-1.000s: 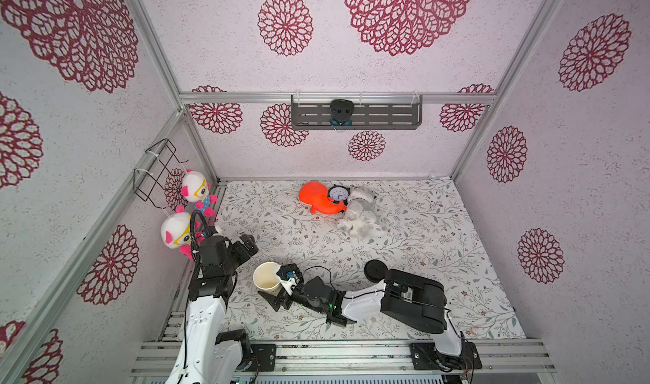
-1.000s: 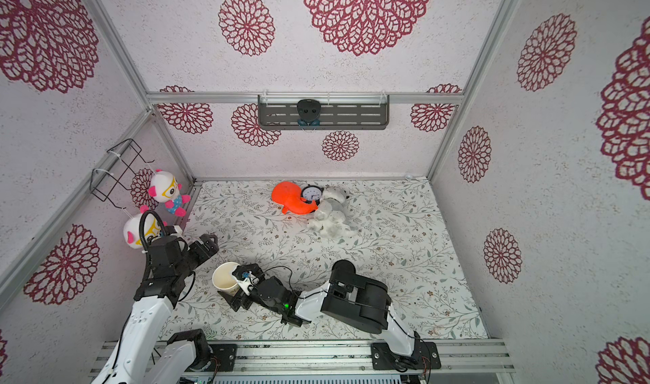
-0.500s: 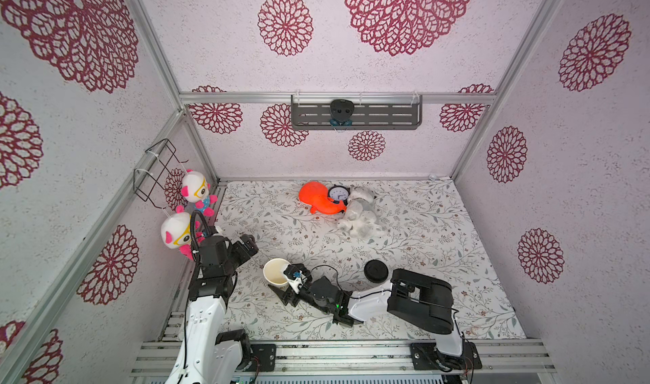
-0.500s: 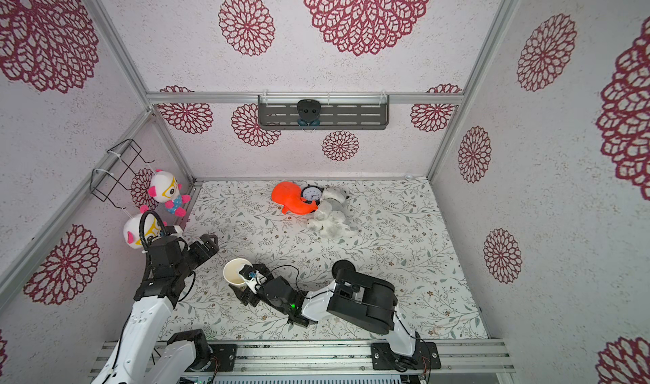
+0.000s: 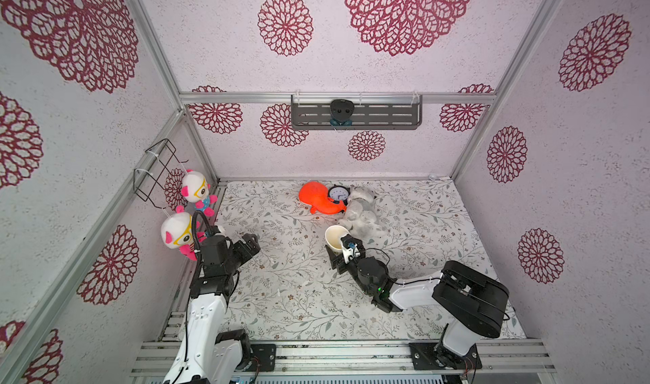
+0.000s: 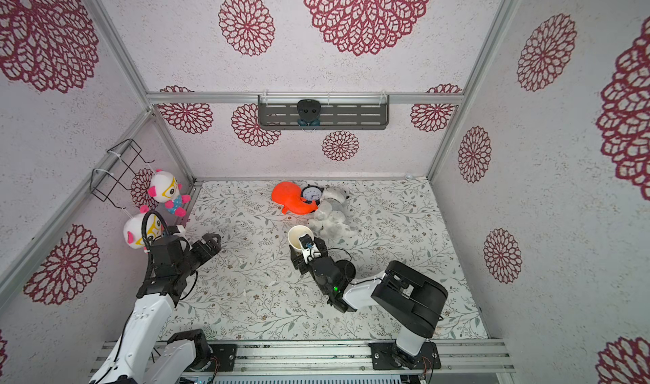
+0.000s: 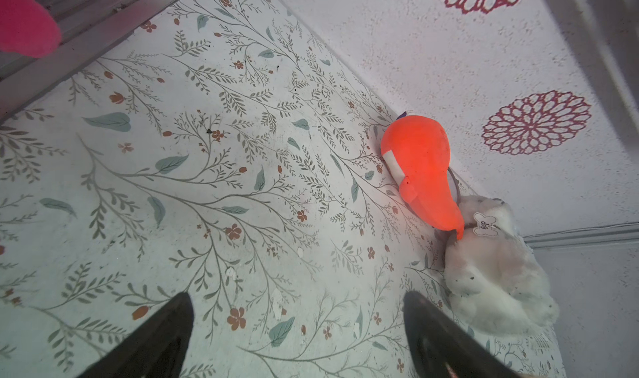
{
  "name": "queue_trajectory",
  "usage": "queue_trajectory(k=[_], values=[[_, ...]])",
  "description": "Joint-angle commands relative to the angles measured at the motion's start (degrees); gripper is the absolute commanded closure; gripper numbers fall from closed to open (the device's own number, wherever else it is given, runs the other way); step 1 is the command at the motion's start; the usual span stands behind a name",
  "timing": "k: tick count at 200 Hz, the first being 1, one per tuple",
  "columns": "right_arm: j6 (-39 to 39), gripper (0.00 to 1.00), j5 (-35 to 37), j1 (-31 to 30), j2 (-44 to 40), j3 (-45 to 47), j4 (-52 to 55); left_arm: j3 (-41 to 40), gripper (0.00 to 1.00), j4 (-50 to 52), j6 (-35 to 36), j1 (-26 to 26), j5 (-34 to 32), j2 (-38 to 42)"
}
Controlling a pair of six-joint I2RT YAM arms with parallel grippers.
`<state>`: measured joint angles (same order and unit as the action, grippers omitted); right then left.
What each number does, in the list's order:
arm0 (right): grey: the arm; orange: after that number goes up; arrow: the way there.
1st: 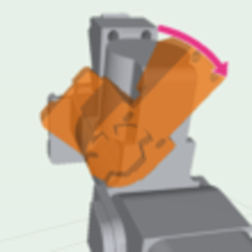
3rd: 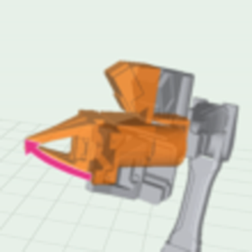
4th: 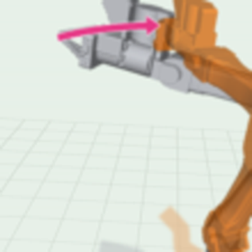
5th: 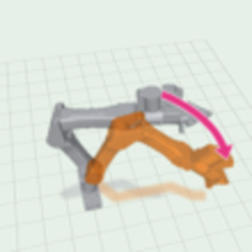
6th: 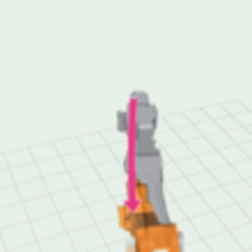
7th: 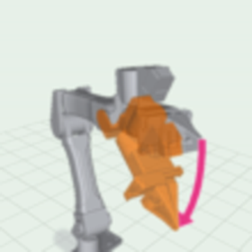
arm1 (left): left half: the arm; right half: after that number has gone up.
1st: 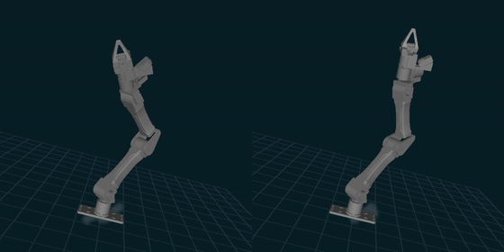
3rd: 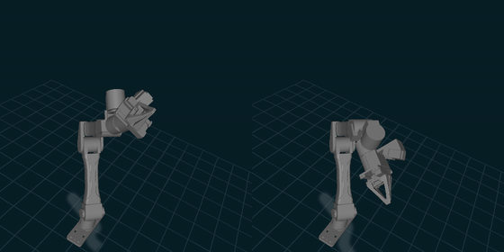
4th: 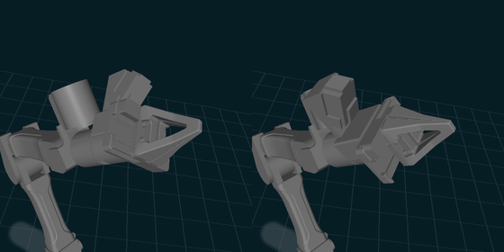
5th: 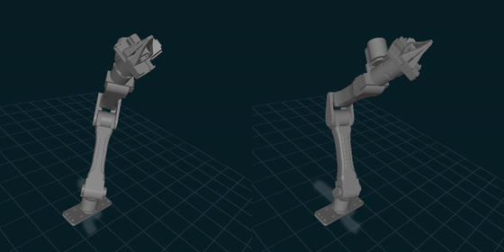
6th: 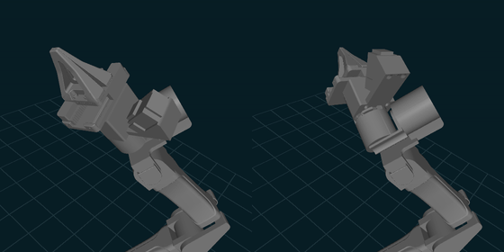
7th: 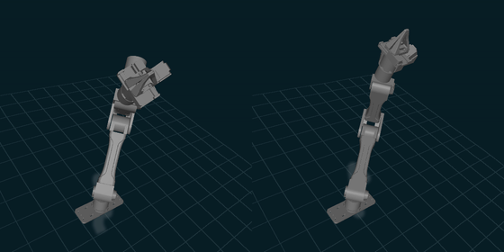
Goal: Put the leak-proof paper on the milk tea cups
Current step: Place the cup at the center of the board.
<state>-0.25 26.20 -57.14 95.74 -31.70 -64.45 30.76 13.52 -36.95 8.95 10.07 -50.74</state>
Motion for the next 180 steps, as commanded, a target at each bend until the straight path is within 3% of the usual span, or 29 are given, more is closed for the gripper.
queue_trajectory(k=[1, 41, 82, 111, 180], values=[[-0.2, 0.22, 2.2, 0.5, -2.6, 1.5, -2.4, 0.2, 0.02, -1.8, -0.9, 0.2, 1.1, -0.1], [0.4, 0.17, 1.9, 0.8, -2.9, 3.5, -2.5, 0.1, 0.03, -2.4, -1.6, 0.3, 3.1, 0.0], [1.4, 0.02, 1.5, 0.7, -6.0, 6.4, -2.4, 0.2, 0.03, -2.1, -1.5, 0.2, 4.2, 1.2], [1.8, 0.01, 2.7, 0.7, -9.4, 7.4, 1.1, 0.3, 0.02, -2.0, -1.7, 0.1, 4.9, 1.8], [4.0, 0.01, 0.6, 0.8, -18.7, 6.1, 22.2, 0.4, 0.02, -1.8, -1.9, 0.1, 6.1, 1.8]])
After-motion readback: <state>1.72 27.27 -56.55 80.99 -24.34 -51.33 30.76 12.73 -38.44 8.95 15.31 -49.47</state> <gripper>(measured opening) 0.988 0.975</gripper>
